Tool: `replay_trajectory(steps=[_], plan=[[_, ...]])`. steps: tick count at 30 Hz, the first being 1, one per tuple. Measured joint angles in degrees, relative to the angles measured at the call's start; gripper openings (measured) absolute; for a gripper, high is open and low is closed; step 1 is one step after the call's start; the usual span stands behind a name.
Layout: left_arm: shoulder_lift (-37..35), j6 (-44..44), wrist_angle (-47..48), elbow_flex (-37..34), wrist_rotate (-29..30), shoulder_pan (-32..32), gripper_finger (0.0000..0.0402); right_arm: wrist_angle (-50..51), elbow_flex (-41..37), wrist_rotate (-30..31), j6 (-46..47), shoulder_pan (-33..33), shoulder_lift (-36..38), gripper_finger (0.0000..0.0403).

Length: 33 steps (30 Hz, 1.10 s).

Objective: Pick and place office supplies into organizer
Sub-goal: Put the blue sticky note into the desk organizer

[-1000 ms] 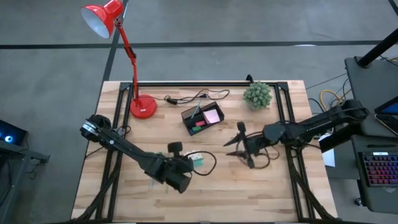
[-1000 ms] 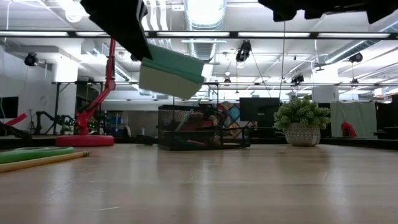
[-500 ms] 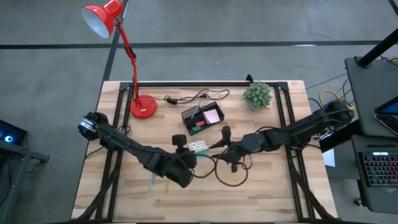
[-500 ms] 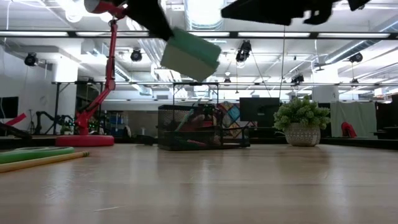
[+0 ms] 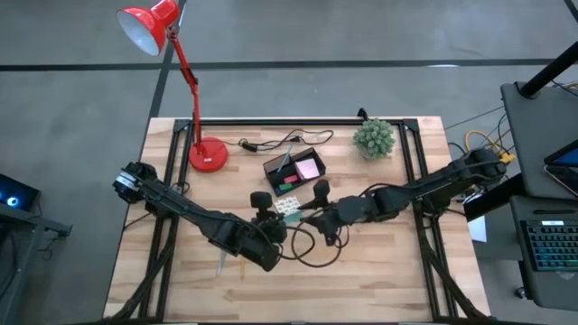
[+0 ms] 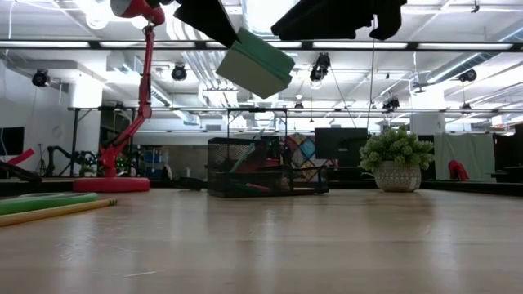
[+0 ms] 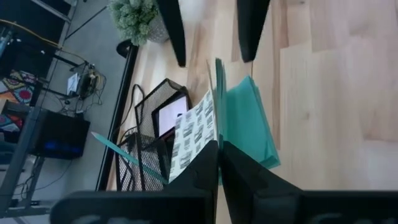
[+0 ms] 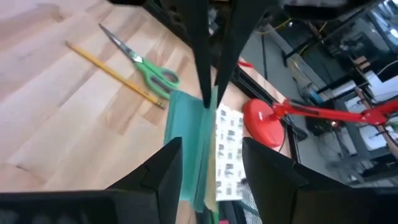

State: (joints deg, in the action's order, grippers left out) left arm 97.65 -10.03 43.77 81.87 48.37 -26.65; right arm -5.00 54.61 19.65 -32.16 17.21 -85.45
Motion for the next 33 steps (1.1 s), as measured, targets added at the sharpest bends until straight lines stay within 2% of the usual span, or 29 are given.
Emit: replay_trajectory(steps=[6,13,25,29,33], plan=[[0.0,0.4,-0.1,0.5,0.2,0.0,0.0000,3.3,1.7,0.2,-0.1,0.0,-0.1,0.0153],[-0.1,4.5,-3.3,1.0,0.5,0.0,0.0000,4.2,1.7,4.8,-0.3,0.0,-0.1,0.0151],[-0.1,8.8,-7.0,1.1,1.7,0.0,0.0000,5.3,1.7,5.1,0.6,0.0,-0.1,0.0143],[-0.1,11.8,-9.9,1.1,1.7,0.0,0.0000,5.5,1.7,8.1,0.6,0.0,-0.1,0.0125],[-0.3,13.9,-11.1,1.1,1.6,-0.1,0.0000,5.7,1.7,9.5,0.6,0.0,-0.1,0.0083]])
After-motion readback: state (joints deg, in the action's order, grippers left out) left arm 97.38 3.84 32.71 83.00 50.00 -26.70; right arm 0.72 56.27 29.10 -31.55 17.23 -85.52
